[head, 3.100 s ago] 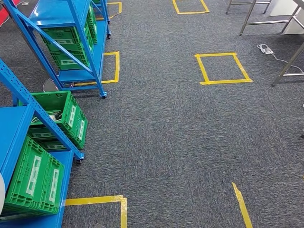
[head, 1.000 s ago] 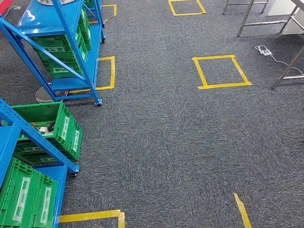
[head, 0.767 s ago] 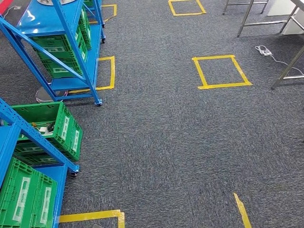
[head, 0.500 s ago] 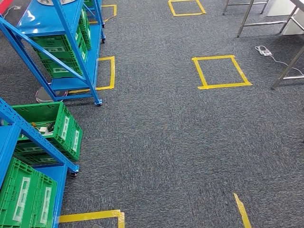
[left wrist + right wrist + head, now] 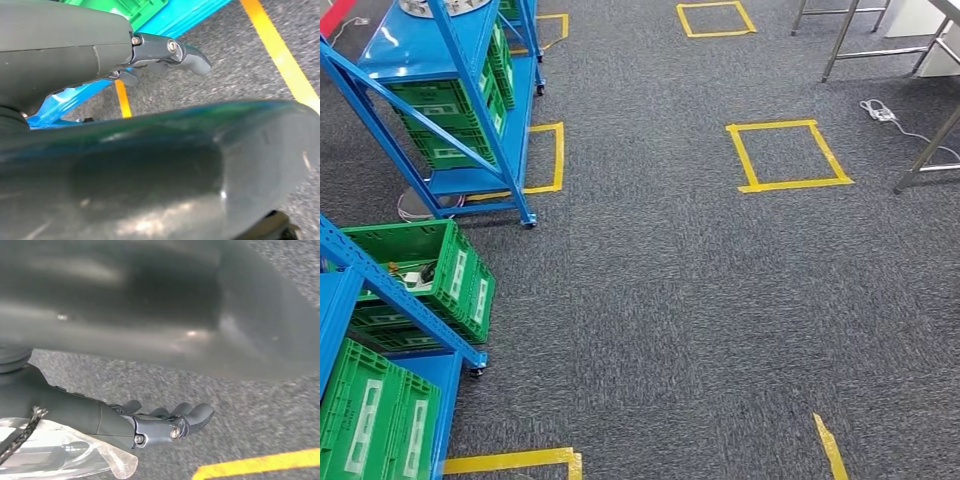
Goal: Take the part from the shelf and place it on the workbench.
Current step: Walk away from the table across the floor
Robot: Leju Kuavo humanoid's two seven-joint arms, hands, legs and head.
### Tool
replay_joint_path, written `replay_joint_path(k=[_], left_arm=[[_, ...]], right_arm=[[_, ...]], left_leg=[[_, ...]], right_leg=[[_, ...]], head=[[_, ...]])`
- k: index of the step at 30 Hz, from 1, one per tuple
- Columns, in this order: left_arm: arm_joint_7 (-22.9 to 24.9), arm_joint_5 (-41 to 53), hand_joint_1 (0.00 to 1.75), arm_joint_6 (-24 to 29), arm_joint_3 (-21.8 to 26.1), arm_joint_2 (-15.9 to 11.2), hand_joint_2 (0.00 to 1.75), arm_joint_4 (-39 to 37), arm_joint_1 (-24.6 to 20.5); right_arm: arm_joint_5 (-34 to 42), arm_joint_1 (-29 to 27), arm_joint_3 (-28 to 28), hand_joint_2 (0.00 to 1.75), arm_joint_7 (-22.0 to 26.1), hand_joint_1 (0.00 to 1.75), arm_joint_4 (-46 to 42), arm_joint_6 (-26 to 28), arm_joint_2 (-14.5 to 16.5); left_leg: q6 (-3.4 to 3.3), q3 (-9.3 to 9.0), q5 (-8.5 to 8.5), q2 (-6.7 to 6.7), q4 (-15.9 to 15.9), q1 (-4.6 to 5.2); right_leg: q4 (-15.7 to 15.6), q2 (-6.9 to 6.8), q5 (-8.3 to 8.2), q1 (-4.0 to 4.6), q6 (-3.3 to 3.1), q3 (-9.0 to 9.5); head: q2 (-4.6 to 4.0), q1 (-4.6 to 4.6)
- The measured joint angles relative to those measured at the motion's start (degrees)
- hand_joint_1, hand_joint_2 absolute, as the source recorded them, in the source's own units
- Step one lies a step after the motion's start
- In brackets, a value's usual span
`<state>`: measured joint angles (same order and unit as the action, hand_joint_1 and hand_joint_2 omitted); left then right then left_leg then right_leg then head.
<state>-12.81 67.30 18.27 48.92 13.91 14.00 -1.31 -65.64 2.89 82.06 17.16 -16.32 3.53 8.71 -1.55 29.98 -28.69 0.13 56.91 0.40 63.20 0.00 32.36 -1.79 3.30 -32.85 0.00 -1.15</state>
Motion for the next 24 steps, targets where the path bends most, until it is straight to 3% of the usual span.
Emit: replay_joint_path(k=[2, 5, 7, 8, 10, 11, 12, 13, 15, 17, 21, 22, 24], left_arm=[[0.00, 0.08, 0.00, -0.01, 0.05, -0.07, 0.00, 0.00, -0.11], [0.00, 0.36, 0.00, 0.02, 0.12, -0.09, 0.00, -0.01, -0.17], [0.00, 0.50, 0.00, 0.02, 0.18, -0.05, 0.00, 0.00, -0.18], [0.00, 0.55, 0.00, 0.02, 0.22, -0.02, 0.00, 0.01, -0.21], [0.00, 0.60, 0.00, 0.02, 0.29, 0.01, 0.00, -0.01, -0.26], [0.00, 0.63, 0.00, 0.02, 0.32, 0.01, 0.00, -0.01, -0.22], [0.00, 0.65, 0.00, 0.04, 0.34, 0.01, 0.00, -0.01, -0.16], [0.00, 0.67, 0.00, 0.11, 0.37, 0.00, 0.00, 0.00, -0.10], [0.00, 0.71, 0.00, 0.29, 0.43, -0.02, 0.00, -0.01, -0.05], [-0.04, 0.84, 0.00, 0.43, 0.53, -0.04, 0.00, -0.01, -0.12], [-0.12, 1.05, 0.00, 0.59, 0.77, -0.06, 0.00, 0.01, -0.32], [-0.12, 1.08, 0.00, 0.63, 0.81, -0.02, 0.00, 0.01, -0.28], [-0.16, 1.11, 0.00, 0.66, 0.87, 0.08, 0.00, -0.01, -0.25]], right_arm=[[-0.02, 0.05, -0.02, 0.00, -0.02, 0.00, 0.09, -0.03, 0.07], [-0.05, -0.12, -0.03, 0.00, -0.08, 0.00, 0.17, 0.03, 0.10], [-0.07, -0.17, -0.02, 0.00, -0.08, 0.00, 0.17, 0.07, 0.06], [-0.10, -0.11, -0.02, 0.00, -0.08, 0.00, 0.17, 0.07, 0.05], [-0.15, -0.02, -0.03, 0.00, -0.09, 0.00, 0.17, 0.07, 0.03], [-0.17, -0.01, -0.03, 0.00, -0.09, 0.00, 0.17, 0.08, 0.03], [-0.18, -0.03, -0.03, 0.00, -0.09, 0.00, 0.17, 0.08, 0.02], [-0.19, -0.04, -0.03, 0.00, -0.09, 0.00, 0.17, 0.09, 0.02], [-0.20, -0.01, -0.03, 0.00, -0.05, 0.00, 0.17, 0.09, 0.01], [-0.22, 0.11, -0.03, 0.00, 0.02, 0.00, 0.21, 0.08, 0.02], [-0.28, 0.16, -0.03, 0.00, 0.01, 0.00, 0.32, 0.08, 0.02], [-0.28, 0.18, -0.04, 0.00, 0.01, 0.00, 0.32, 0.09, -0.01], [-0.27, 0.23, -0.05, 0.00, 0.04, 0.00, 0.32, 0.11, -0.08]], left_leg=[[0.82, -0.11, -0.79, 0.03, 0.89, 0.06], [1.32, 0.01, -1.16, 0.03, 1.42, 0.02], [1.77, 0.81, -2.52, 0.02, 3.49, -0.14], [2.03, 2.07, -3.91, 0.01, 6.21, -0.19], [2.23, 6.29, -6.95, 0.01, 14.22, -0.24], [2.14, 8.20, -7.61, 0.01, 17.41, -0.24], [1.92, 9.35, -7.16, 0.01, 18.80, -0.21], [1.59, 9.42, -5.45, 0.01, 17.86, -0.12], [0.82, 7.10, -0.40, 0.06, 11.19, 0.28], [0.15, 4.90, 2.18, 0.10, 5.79, 0.86], [-0.76, 3.50, 1.32, 0.02, 2.27, 1.03], [-0.81, 3.01, 1.30, -0.01, 1.29, 0.87], [-0.84, 2.33, 1.36, -0.05, 0.28, 0.69]], right_leg=[[-4.09, 0.04, -1.65, -0.06, -0.11, 1.87], [-4.13, 0.24, -1.24, 0.11, -1.14, 2.16], [-4.13, 0.24, -1.06, 0.10, -1.69, 2.46], [-4.17, 0.20, -0.91, 0.11, -2.00, 2.65], [-4.16, 0.12, -0.54, 0.32, -2.53, 2.99], [-4.16, 0.12, -0.34, 0.45, -2.73, 3.21], [-4.16, 0.17, -0.11, 0.58, -2.86, 3.50], [-4.16, 0.26, 0.14, 0.68, -2.94, 3.89], [-4.25, 0.49, 0.75, 0.70, -2.97, 4.66], [-4.48, 0.63, 1.23, 0.68, -2.71, 5.02], [-4.95, 0.28, 1.67, 0.70, -1.79, 4.88], [-4.08, 0.18, 2.38, 0.79, -1.61, 4.41], [1.26, 0.13, 5.06, 0.89, -1.36, 1.55]], head=[[0.00, -0.15], [0.00, 0.06], [0.00, 0.16], [0.00, 0.23], [0.00, 0.27], [0.00, 0.27], [0.00, 0.25], [0.00, 0.25], [0.00, 0.21], [0.00, 0.27], [0.00, 0.39], [0.00, 0.34], [0.00, 0.26]])
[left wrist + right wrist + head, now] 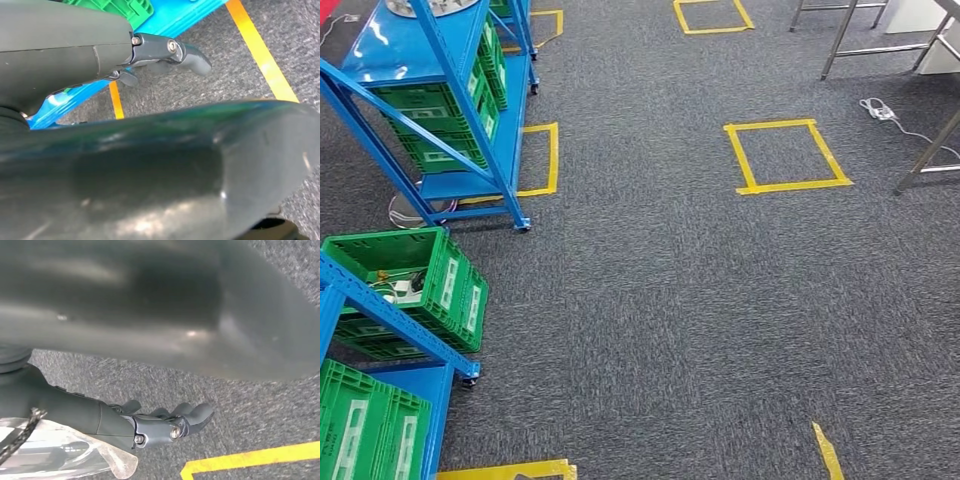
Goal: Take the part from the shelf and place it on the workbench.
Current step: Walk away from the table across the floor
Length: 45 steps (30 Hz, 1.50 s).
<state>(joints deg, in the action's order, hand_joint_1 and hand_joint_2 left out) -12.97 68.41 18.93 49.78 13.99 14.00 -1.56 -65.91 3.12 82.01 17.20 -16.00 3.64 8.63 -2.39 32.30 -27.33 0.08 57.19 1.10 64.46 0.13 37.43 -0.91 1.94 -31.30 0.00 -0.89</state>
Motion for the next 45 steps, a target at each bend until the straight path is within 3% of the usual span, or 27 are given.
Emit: replay_joint_path(k=[2, 3, 4, 6, 8, 11, 13, 14, 17, 18, 19, 20, 22, 24, 26, 30, 32, 37, 41, 43, 45], left_arm=[[-0.03, -0.02, 0.00, -0.04, 0.05, 0.04, 0.00, -0.01, -0.04], [-0.03, -0.04, 0.00, -0.13, 0.08, 0.05, 0.00, -0.01, -0.05], [-0.03, -0.07, 0.00, -0.23, 0.13, 0.05, 0.00, -0.01, -0.06], [-0.05, -0.14, 0.00, -0.40, 0.20, 0.10, 0.00, -0.01, -0.06], [-0.09, -0.19, 0.00, -0.42, 0.26, 0.14, 0.00, -0.01, -0.12], [-0.13, -0.25, 0.00, -0.44, 0.37, 0.12, 0.00, 0.00, -0.24], [-0.18, -0.26, 0.00, -0.43, 0.42, 0.10, 0.00, 0.01, -0.26], [-0.21, -0.26, 0.00, -0.43, 0.43, 0.08, 0.00, 0.01, -0.27], [-0.25, -0.28, 0.00, -0.44, 0.48, 0.03, 0.00, 0.00, -0.21], [-0.25, -0.28, 0.00, -0.44, 0.50, 0.03, 0.00, -0.01, -0.17], [-0.25, -0.28, 0.00, -0.47, 0.50, 0.03, 0.00, -0.01, -0.13], [-0.25, -0.26, 0.00, -0.51, 0.51, 0.03, 0.00, 0.00, -0.12], [-0.26, -0.21, 0.00, -0.58, 0.51, 0.02, 0.00, 0.01, -0.16], [-0.28, -0.17, 0.00, -0.58, 0.51, 0.04, 0.00, -0.01, -0.25], [-0.31, -0.19, 0.00, -0.57, 0.51, 0.05, 0.00, -0.01, -0.26], [-0.34, -0.21, 0.00, -0.58, 0.54, 0.07, 0.00, -0.01, -0.14], [-0.34, -0.20, 0.00, -0.60, 0.55, 0.08, 0.00, -0.01, -0.19], [-0.27, -0.16, 0.00, -0.92, 0.55, -0.01, 0.00, 0.00, -0.41], [-0.25, -0.10, 0.00, -0.95, 0.55, -0.13, 0.00, 0.00, -0.62], [-0.25, 0.00, 0.00, -0.85, 0.55, -0.10, 0.00, 0.01, -0.70], [-0.25, 0.19, 0.00, -0.64, 0.55, -0.04, 0.00, 0.00, -0.69]], right_arm=[[0.03, -0.06, -0.01, 0.00, 0.07, 0.00, 0.02, -0.10, -0.07], [0.10, -0.12, 0.00, 0.00, 0.11, 0.00, 0.03, -0.28, -0.11], [0.21, -0.16, 0.01, 0.00, 0.14, 0.00, 0.04, -0.55, -0.15], [0.64, -0.12, 0.02, 0.00, 0.23, 0.00, 0.04, -1.41, -0.33], [1.15, 0.05, 0.01, 0.00, 0.34, 0.00, 0.07, -2.31, -0.46], [1.54, 0.08, 0.02, 0.00, 0.44, 0.00, 0.13, -2.89, -0.46], [1.61, 0.02, 0.02, 0.00, 0.46, 0.00, 0.19, -2.92, -0.45], [1.62, 0.03, 0.02, 0.00, 0.47, 0.00, 0.21, -2.93, -0.47], [1.63, 0.07, 0.03, 0.00, 0.48, 0.00, 0.22, -2.97, -0.55], [1.63, 0.05, 0.03, 0.00, 0.48, 0.00, 0.22, -3.00, -0.56], [1.66, 0.04, 0.04, 0.00, 0.48, 0.00, 0.23, -3.05, -0.56], [1.72, 0.03, 0.04, 0.00, 0.48, 0.00, 0.23, -3.14, -0.56], [1.92, 0.05, 0.04, 0.00, 0.48, 0.00, 0.24, -3.44, -0.57], [2.09, 0.08, 0.04, 0.00, 0.50, 0.00, 0.24, -3.85, -0.59], [2.16, 0.10, 0.04, 0.00, 0.53, 0.00, 0.24, -4.11, -0.61], [2.23, 0.10, 0.04, 0.00, 0.59, 0.00, 0.28, -4.12, -0.62], [2.29, 0.11, 0.04, 0.00, 0.56, 0.00, 0.32, -4.16, -0.64], [2.45, 0.12, 0.04, 0.00, 0.48, 0.00, 0.34, -4.89, -0.72], [2.50, 0.15, 0.04, 0.00, 0.48, 0.00, 0.39, -5.09, -0.70], [2.54, 0.15, 0.04, 0.00, 0.43, 0.00, 0.43, -5.07, -0.70], [2.58, 0.13, 0.04, 0.00, 0.24, 0.00, 0.47, -5.03, -0.71]], left_leg=[[-0.17, -0.22, -0.21, 0.00, -0.02, 0.03], [-0.22, -0.38, -0.38, 0.01, 0.00, 0.04], [-0.19, -0.62, -0.56, 0.01, 0.01, 0.04], [0.09, -1.31, -1.08, 0.02, 0.09, -0.01], [0.62, -1.71, -1.65, 0.02, 0.47, 0.17], [1.18, -1.66, -1.87, 0.01, 0.81, 0.27], [1.70, -1.29, -2.93, 0.03, 1.96, 0.11], [2.06, -0.48, -4.29, 0.03, 3.97, -0.03], [2.92, 4.50, -9.46, 0.03, 14.98, -0.66], [3.05, 5.63, -9.88, 0.03, 17.27, -0.84], [3.09, 5.75, -9.08, 0.03, 17.31, -0.99], [3.06, 4.84, -7.30, 0.03, 15.18, -1.11], [2.86, 1.32, -3.21, 0.04, 7.49, -1.15], [2.58, -0.98, -1.72, 0.05, 2.11, -0.97], [2.39, -1.21, -1.77, 0.07, 0.85, -0.78], [2.53, -1.22, -1.39, 0.09, 0.36, -0.63], [2.30, -1.21, -1.39, 0.09, 0.37, -0.52], [1.33, -1.03, -1.52, 0.08, 0.75, -0.02], [0.35, -1.11, -1.25, -0.01, 0.43, 0.25], [-0.38, -1.45, -0.66, -0.41, -0.56, 0.02], [-0.82, -1.64, -0.33, -1.03, -1.15, -0.04]], right_leg=[[7.17, 0.01, 2.20, 0.03, 0.25, -4.45], [8.86, -0.01, 1.86, 0.02, 0.36, -5.92], [8.46, -0.03, 0.43, 0.00, 0.45, -6.37], [1.91, -0.17, -4.53, -0.06, 0.46, -4.20], [-4.44, -0.26, -7.29, 0.00, 0.12, -1.36], [-5.83, -0.14, -7.45, 0.16, -0.79, -0.39], [-6.01, -0.16, -7.60, 0.04, -1.40, -0.31], [-6.10, -0.19, -7.65, -0.06, -1.69, -0.25], [-6.12, -0.26, -7.58, -0.05, -2.04, -0.24], [-6.12, -0.25, -7.56, -0.04, -2.04, -0.21], [-6.12, -0.22, -7.54, -0.05, -2.03, -0.16], [-6.12, -0.16, -7.51, -0.06, -1.98, -0.05], [-6.11, -0.05, -7.38, -0.06, -1.76, 0.21], [-6.05, -0.02, -7.30, 0.03, -1.26, 0.13], [-6.15, -0.07, -7.29, 0.03, -0.83, -0.07], [-6.68, -0.08, -7.66, -0.08, -2.26, 0.04], [-6.98, -0.05, -7.83, -0.17, -1.84, 0.19], [-7.64, -0.04, -8.33, -0.69, 0.36, 0.37], [-7.99, 0.09, -8.55, -1.07, 1.45, 0.37], [-6.68, 0.16, -7.41, -1.04, 1.65, -0.45], [-0.51, 0.12, -3.94, -0.90, 1.46, -3.46]], head=[[0.00, -0.01], [0.00, 0.01], [0.00, 0.00], [0.00, -0.01], [0.00, 0.03], [0.00, 0.09], [0.00, 0.19], [0.00, 0.27], [0.00, 0.42], [0.00, 0.42], [0.00, 0.43], [0.00, 0.43], [0.00, 0.43], [0.00, 0.38], [0.00, 0.34], [0.00, 0.32], [0.00, 0.32], [0.00, 0.34], [0.00, 0.36], [0.00, 0.29], [0.00, 0.20]])
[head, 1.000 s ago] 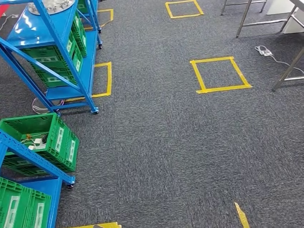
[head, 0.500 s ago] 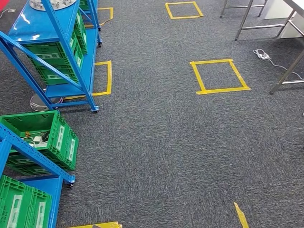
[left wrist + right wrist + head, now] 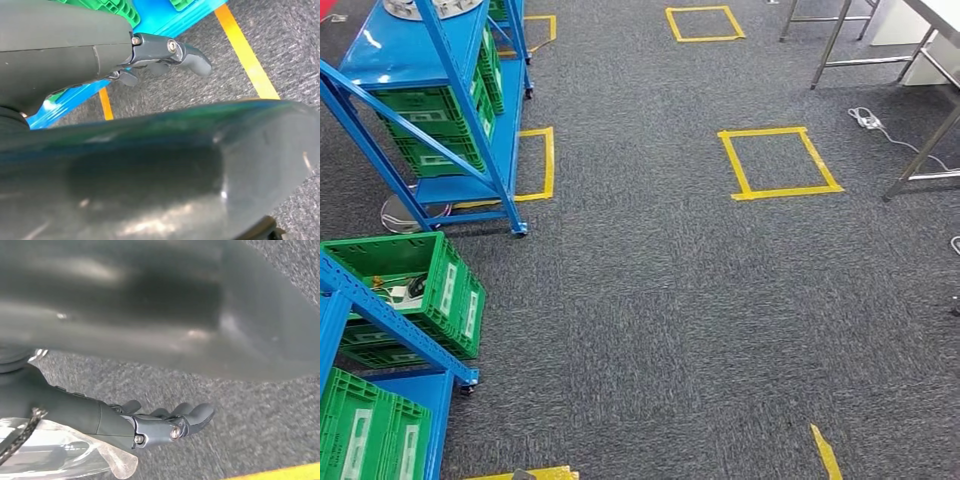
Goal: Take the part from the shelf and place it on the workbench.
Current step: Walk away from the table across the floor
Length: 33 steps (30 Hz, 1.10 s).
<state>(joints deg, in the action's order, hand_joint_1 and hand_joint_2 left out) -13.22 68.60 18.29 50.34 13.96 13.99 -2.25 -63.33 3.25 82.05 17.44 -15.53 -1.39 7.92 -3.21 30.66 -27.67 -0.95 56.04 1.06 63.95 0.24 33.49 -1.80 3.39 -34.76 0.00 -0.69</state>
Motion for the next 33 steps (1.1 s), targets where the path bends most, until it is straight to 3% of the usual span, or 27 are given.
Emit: replay_joint_path(k=[2, 3, 4, 5, 7, 9, 11, 13, 14, 16, 17, 18, 19, 21, 23, 25, 26, 27, 29, 31, 33], left_arm=[[0.00, 0.09, 0.00, 0.16, 0.00, 0.05, 0.00, -0.01, 0.09], [0.00, 0.10, 0.00, 0.19, 0.00, 0.06, 0.00, -0.01, 0.12], [0.00, 0.11, 0.00, 0.21, 0.01, 0.07, 0.00, -0.01, 0.13], [0.00, 0.16, 0.00, 0.22, 0.01, 0.09, 0.00, -0.01, 0.12], [0.00, 0.28, 0.00, 0.22, 0.02, 0.14, 0.00, -0.01, 0.11], [0.00, 0.38, 0.00, 0.21, 0.01, 0.12, 0.00, -0.01, 0.07], [0.03, 0.42, 0.00, 0.20, 0.00, 0.07, 0.00, 0.00, -0.01], [0.06, 0.44, 0.00, 0.20, 0.00, 0.05, 0.00, 0.00, -0.11], [0.07, 0.44, 0.00, 0.20, 0.00, 0.04, 0.00, 0.00, -0.13], [0.07, 0.45, 0.00, 0.20, 0.00, 0.01, 0.00, -0.01, -0.08], [0.08, 0.45, 0.00, 0.19, 0.00, -0.01, 0.00, -0.01, -0.04], [0.11, 0.45, 0.00, 0.18, 0.00, -0.03, 0.00, -0.01, -0.01], [0.14, 0.45, 0.00, 0.17, 0.00, -0.04, 0.00, -0.01, -0.02], [0.17, 0.45, 0.00, 0.15, 0.00, -0.06, 0.00, -0.01, -0.07], [0.17, 0.45, 0.00, 0.14, 0.00, -0.08, 0.00, -0.01, -0.07], [0.17, 0.46, 0.00, 0.13, 0.00, -0.10, 0.00, -0.01, -0.13], [0.18, 0.45, 0.00, 0.13, 0.00, -0.10, 0.00, -0.01, -0.18], [0.19, 0.45, 0.00, 0.14, 0.00, -0.09, 0.00, -0.01, -0.26], [0.20, 0.44, 0.00, 0.14, 0.00, -0.03, 0.00, -0.01, -0.29], [0.20, 0.45, 0.00, 0.07, 0.01, 0.01, 0.00, -0.01, -0.18], [0.24, 0.44, 0.00, -0.08, 0.02, -0.02, 0.00, -0.01, -0.06]], right_arm=[[0.01, -0.15, 0.01, 0.00, -0.17, 0.00, 0.07, 0.02, 0.00], [0.02, -0.26, 0.01, 0.00, -0.20, 0.00, 0.09, 0.03, 0.00], [0.02, -0.34, 0.02, 0.00, -0.20, 0.00, 0.10, 0.04, -0.01], [0.03, -0.35, 0.03, 0.00, -0.20, 0.00, 0.10, 0.06, -0.03], [0.03, -0.16, 0.03, 0.00, -0.20, 0.00, 0.10, 0.08, -0.09], [0.03, 0.17, 0.02, 0.00, -0.20, 0.00, 0.12, 0.08, -0.14], [0.03, 0.25, 0.02, 0.00, -0.20, 0.00, 0.14, 0.08, -0.13], [0.03, 0.19, 0.02, 0.00, -0.23, 0.00, 0.17, 0.09, -0.10], [0.03, 0.26, 0.02, 0.00, -0.25, 0.00, 0.18, 0.11, -0.10], [0.03, 0.48, 0.02, 0.00, -0.26, 0.00, 0.17, 0.15, -0.13], [0.03, 0.54, 0.02, 0.00, -0.26, 0.00, 0.17, 0.16, -0.14], [0.03, 0.51, 0.02, 0.00, -0.26, 0.00, 0.18, 0.15, -0.14], [0.03, 0.45, 0.02, 0.00, -0.27, 0.00, 0.18, 0.15, -0.13], [0.03, 0.39, 0.02, 0.00, -0.28, 0.00, 0.20, 0.14, -0.11], [0.03, 0.51, 0.02, 0.00, -0.27, 0.00, 0.24, 0.14, -0.10], [0.03, 0.52, 0.02, 0.00, -0.27, 0.00, 0.25, 0.13, -0.11], [0.03, 0.40, 0.03, 0.00, -0.27, 0.00, 0.25, 0.13, -0.11], [0.03, 0.19, 0.03, 0.00, -0.27, 0.00, 0.25, 0.12, -0.11], [0.03, 0.00, 0.04, 0.00, -0.28, 0.00, 0.26, 0.12, -0.10], [0.01, 0.25, 0.04, 0.00, -0.25, 0.00, 0.31, 0.12, -0.08], [-0.13, 0.41, 0.04, 0.00, -0.04, 0.00, 0.34, 0.45, -0.07]], left_leg=[[-0.10, 0.04, -0.03, -0.69, -0.01, 0.21], [-0.10, 0.02, -0.08, -1.05, 0.00, 0.32], [-0.04, -0.05, -0.16, -1.45, 0.02, 0.39], [0.10, -0.17, -0.27, -1.82, 0.06, 0.42], [0.63, -0.46, -0.67, -2.65, 0.33, 0.58], [1.21, -0.63, -1.01, -3.45, 0.64, 0.81], [1.67, -0.79, -1.24, -4.25, 0.75, 0.81], [2.44, -0.57, -2.54, -3.31, 2.01, 0.53], [2.89, 0.20, -4.05, -2.19, 4.14, 0.28], [3.57, 3.19, -7.89, -0.16, 11.39, -0.32], [3.80, 4.75, -9.22, 0.21, 14.87, -0.59], [3.97, 5.66, -9.47, 0.34, 16.79, -0.82], [4.06, 5.68, -8.54, 0.41, 16.60, -1.02], [4.02, 3.14, -4.18, 1.43, 10.50, -1.37], [3.77, 0.30, -1.32, 4.19, 3.80, -1.62], [3.42, -0.53, -1.34, 5.59, 1.43, -1.61], [3.14, -0.60, -1.36, 5.15, 0.98, -1.55], [2.79, -0.69, -1.20, 4.50, 0.62, -1.54], [2.01, -0.91, -0.75, 3.04, -0.23, -1.53], [1.50, -0.95, -0.67, 1.28, -0.51, -1.25], [1.31, -0.91, -0.75, -0.27, -0.47, -0.85]], right_leg=[[7.84, -0.02, 3.07, 0.13, -0.20, -3.80], [9.46, -0.05, 3.16, 0.20, -0.31, -4.63], [8.58, -0.20, 2.06, 0.29, -0.49, -4.23], [5.42, -0.57, 0.12, 0.39, -0.71, -2.65], [-2.90, -2.88, -3.22, 0.77, -1.31, 1.61], [-6.78, -4.23, -4.06, 1.16, -1.91, 3.70], [-6.91, -3.19, -4.13, 1.24, -2.39, 3.75], [-7.08, -2.08, -4.36, 1.03, -2.91, 3.82], [-7.17, -1.49, -4.52, 0.89, -3.19, 3.98], [-7.17, -0.16, -4.68, 0.82, -3.52, 3.84], [-7.16, 0.61, -4.71, 0.83, -3.58, 3.80], [-7.14, 1.40, -4.72, 0.83, -3.60, 3.79], [-7.11, 2.20, -4.72, 0.81, -3.59, 3.82], [-7.06, 3.81, -4.71, 0.71, -3.51, 3.96], [-6.95, 5.30, -4.74, 0.64, -3.03, 3.78], [-6.93, 6.55, -5.04, 0.42, -2.15, 3.09], [-7.07, 7.14, -5.26, 0.27, -1.63, 2.61], [-7.05, 7.01, -5.24, 0.16, -1.25, 2.25], [-4.83, 4.64, -3.72, 0.35, -0.91, 0.73], [2.10, 1.42, -0.12, 0.62, -0.96, -2.60], [8.54, 0.25, 2.24, 0.64, -0.95, -5.50]], head=[[0.00, 0.00], [0.00, 0.01], [0.00, 0.00], [0.00, -0.01], [0.00, -0.01], [0.00, 0.08], [0.00, 0.13], [0.00, 0.24], [0.00, 0.30], [0.00, 0.44], [0.00, 0.43], [0.00, 0.44], [0.00, 0.43], [0.00, 0.43], [0.00, 0.45], [0.00, 0.48], [0.00, 0.51], [0.00, 0.49], [0.00, 0.31], [0.00, 0.11], [0.00, 0.08]])
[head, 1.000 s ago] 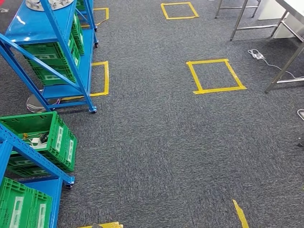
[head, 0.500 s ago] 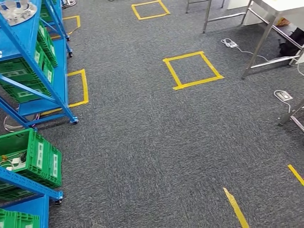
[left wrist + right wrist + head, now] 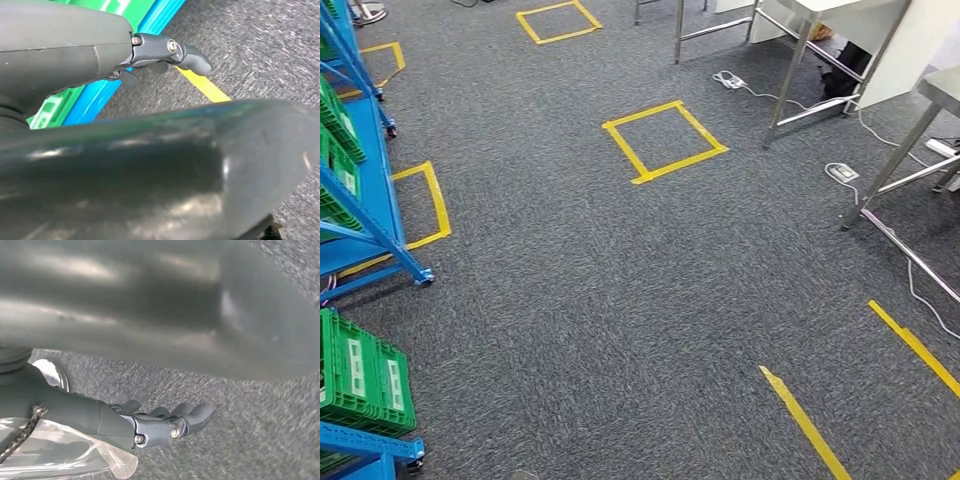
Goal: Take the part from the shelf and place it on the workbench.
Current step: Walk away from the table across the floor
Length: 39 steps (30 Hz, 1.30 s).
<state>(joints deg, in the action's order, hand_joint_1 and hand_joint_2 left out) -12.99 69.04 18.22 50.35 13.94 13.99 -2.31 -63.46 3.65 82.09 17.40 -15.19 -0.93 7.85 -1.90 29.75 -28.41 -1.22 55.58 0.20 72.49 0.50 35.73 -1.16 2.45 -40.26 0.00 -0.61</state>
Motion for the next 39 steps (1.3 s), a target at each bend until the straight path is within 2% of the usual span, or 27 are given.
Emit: replay_joint_path(k=[1, 2, 3, 5, 6, 7, 10, 16, 22, 37, 39], left_arm=[[0.03, -0.01, 0.00, -0.06, 0.00, -0.01, 0.00, 0.00, -0.02], [0.07, -0.02, 0.00, -0.14, -0.01, -0.01, 0.00, 0.00, -0.10], [0.08, -0.03, 0.00, -0.20, -0.01, 0.00, 0.00, 0.00, -0.18], [0.09, -0.04, 0.00, -0.31, -0.01, 0.02, 0.00, 0.00, -0.33], [0.10, -0.04, 0.00, -0.32, 0.00, 0.02, 0.00, 0.00, -0.37], [0.11, -0.05, 0.00, -0.33, 0.00, 0.00, 0.00, 0.00, -0.38], [0.22, -0.13, 0.00, -0.37, 0.00, -0.04, 0.00, 0.00, -0.35], [0.28, -0.38, 0.00, -0.64, 0.01, -0.08, 0.00, 0.00, -0.35], [0.27, -0.38, 0.00, -0.37, 0.01, 0.02, 0.00, 0.00, -0.19], [0.49, -0.07, 0.00, -0.58, 0.03, 0.01, 0.00, 0.00, -0.19], [0.49, -0.01, 0.00, -0.47, 0.03, -0.01, 0.00, 0.00, -0.13]], right_arm=[[-0.15, -0.08, 0.00, 0.00, 0.14, 0.00, 0.00, 0.45, 0.00], [-0.33, -0.21, 0.00, 0.00, 0.27, 0.00, -0.01, 1.00, 0.00], [-0.52, -0.31, 0.00, 0.00, 0.35, 0.00, -0.01, 1.52, 0.00], [-0.76, -0.21, -0.02, 0.00, 0.38, 0.00, -0.01, 2.08, 0.00], [-0.86, -0.07, -0.03, 0.00, 0.38, 0.00, -0.01, 2.20, 0.01], [-0.96, 0.03, -0.05, 0.00, 0.38, 0.00, -0.01, 2.30, 0.03], [-1.17, -0.03, -0.07, 0.00, 0.36, 0.00, -0.01, 2.56, 0.08], [-1.19, 0.03, -0.07, 0.00, 0.40, 0.00, 0.00, 2.74, 0.07], [-1.13, 0.00, -0.07, 0.00, 0.42, 0.00, -0.01, 2.75, 0.07], [-2.97, -0.09, -0.80, 0.00, 0.27, 0.00, 0.02, 3.38, 0.07], [-3.25, -0.13, -1.18, 0.00, 0.15, 0.00, 0.03, 3.63, 0.10]], left_leg=[[-0.01, 0.01, -0.01, -0.47, 0.02, 0.14], [0.00, -0.01, -0.02, -0.76, 0.05, 0.21], [0.05, -0.05, -0.06, -0.93, 0.10, 0.25], [0.35, -0.02, -0.23, -1.08, 0.41, 0.50], [0.39, 0.06, -0.39, -1.09, 0.68, 0.65], [0.18, 0.16, -0.45, -1.09, 0.92, 0.81], [-0.50, 0.25, -0.29, -1.06, 1.04, 0.83], [0.28, 0.21, -0.04, -1.06, 0.77, 0.49], [1.03, 0.24, -0.04, -1.06, 0.71, 0.38], [1.02, 0.28, -0.06, -1.06, 0.85, 0.63], [0.60, 0.38, -0.12, -1.02, 0.95, 0.80]], right_leg=[[0.46, -0.19, -0.33, 0.00, -0.02, 0.03], [-1.49, -0.34, -1.66, 0.01, -0.10, 1.35], [-5.27, -0.56, -3.53, 0.02, -0.24, 3.68], [-13.05, -1.19, -5.82, 0.18, -0.60, 8.33], [-15.25, -1.42, -6.19, 0.21, -0.70, 9.66], [-16.08, -1.54, -6.07, 0.26, -0.73, 10.17], [-16.18, -1.49, -6.22, 0.39, -0.72, 10.31], [-16.08, -1.52, -6.12, 0.77, -1.26, 10.26], [-16.02, -1.52, -6.10, 0.81, -1.35, 10.24], [-16.03, -1.52, -6.20, 0.54, -1.27, 10.25], [-16.38, -1.65, -6.51, 0.31, -0.85, 10.38]], head=[[0.00, 0.00], [0.00, -0.02], [0.00, -0.02], [0.00, -0.01], [0.00, 0.03], [0.00, 0.07], [0.00, 0.12], [0.00, 0.09], [0.00, 0.09], [0.00, 0.08], [0.00, 0.10]])
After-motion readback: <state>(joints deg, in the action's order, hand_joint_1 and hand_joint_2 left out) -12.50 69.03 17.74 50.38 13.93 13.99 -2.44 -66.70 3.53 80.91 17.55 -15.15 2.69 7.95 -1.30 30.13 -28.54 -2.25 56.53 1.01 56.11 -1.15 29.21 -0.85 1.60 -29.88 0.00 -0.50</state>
